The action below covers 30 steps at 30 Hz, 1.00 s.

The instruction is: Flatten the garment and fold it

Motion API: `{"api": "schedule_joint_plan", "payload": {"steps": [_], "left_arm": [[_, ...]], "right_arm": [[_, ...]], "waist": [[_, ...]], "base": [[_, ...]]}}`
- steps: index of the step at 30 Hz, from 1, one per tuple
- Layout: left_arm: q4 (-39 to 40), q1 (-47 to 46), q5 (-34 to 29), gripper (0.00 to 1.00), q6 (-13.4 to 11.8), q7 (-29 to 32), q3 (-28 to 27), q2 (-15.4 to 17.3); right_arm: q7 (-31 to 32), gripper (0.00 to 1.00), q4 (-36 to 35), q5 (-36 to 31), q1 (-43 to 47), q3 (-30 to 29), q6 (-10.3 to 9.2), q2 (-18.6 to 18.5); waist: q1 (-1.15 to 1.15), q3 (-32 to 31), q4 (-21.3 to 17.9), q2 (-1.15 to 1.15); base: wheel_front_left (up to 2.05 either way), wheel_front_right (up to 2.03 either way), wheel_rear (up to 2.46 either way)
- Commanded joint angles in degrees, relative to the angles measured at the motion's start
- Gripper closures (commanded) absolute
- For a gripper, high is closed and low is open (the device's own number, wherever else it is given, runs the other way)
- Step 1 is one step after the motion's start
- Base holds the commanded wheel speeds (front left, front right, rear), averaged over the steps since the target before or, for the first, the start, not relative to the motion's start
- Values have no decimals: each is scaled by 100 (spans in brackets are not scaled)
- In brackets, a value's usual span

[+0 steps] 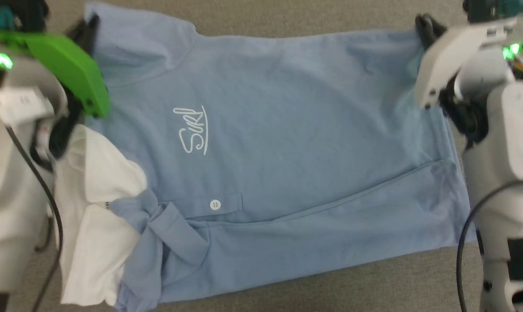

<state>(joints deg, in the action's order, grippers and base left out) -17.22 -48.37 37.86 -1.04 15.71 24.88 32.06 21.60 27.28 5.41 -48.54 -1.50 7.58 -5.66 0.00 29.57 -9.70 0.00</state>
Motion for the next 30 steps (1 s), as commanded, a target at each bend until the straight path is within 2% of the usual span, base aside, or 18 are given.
{"api": "schedule_joint_plan", "payload": {"steps": [1, 4, 9, 12, 16, 17, 28, 29, 30], "left_arm": [[138, 360, 83, 100, 18, -197, -52, -22], [485, 1038, 254, 100, -40, -483, -151, 0], [1254, 2473, 503, 100, -388, -809, -307, 78], [1636, 3229, 693, 100, -549, -928, -343, 27], [2009, 4037, 956, 100, -644, -968, -267, -106], [2129, 4441, 1109, 100, -668, -996, -186, -223], [1711, 4927, 1160, 100, -443, -1082, 164, -350], [1656, 4910, 1131, 74, -434, -1128, 182, -377], [1619, 4890, 1113, 24, -410, -1172, 199, -407]], "right_arm": [[-203, 100, -100, 137, 289, 92, -9, -90], [-532, 100, -238, 360, 763, 136, -9, -213], [-752, 100, -288, 567, 1516, 107, -9, -363], [-692, 100, -298, 585, 1886, 47, -9, -487], [-467, 100, -425, 563, 2348, -17, -9, -684], [-191, 100, -581, 524, 2664, -50, -9, -813], [878, 100, -789, 491, 3423, 13, -9, -933], [937, 100, -788, 496, 3473, -34, -9, -903], [989, 89, -796, 508, 3513, -73, -9, -868]], "waist": [[0, -622, 243, 0], [0, -946, 302, 0], [0, -1419, 393, 0], [0, -1598, 487, 0], [0, -1741, 632, 0], [0, -1790, 719, 0], [0, -1777, 851, 0], [0, -1784, 867, 0], [0, -1797, 881, 0]], "base": [[0, 0, 0], [0, 0, 0], [0, 0, 0], [0, 0, 0], [0, 0, 0], [0, 0, 0], [0, 0, 0], [0, 0, 0], [0, 0, 0]]}}
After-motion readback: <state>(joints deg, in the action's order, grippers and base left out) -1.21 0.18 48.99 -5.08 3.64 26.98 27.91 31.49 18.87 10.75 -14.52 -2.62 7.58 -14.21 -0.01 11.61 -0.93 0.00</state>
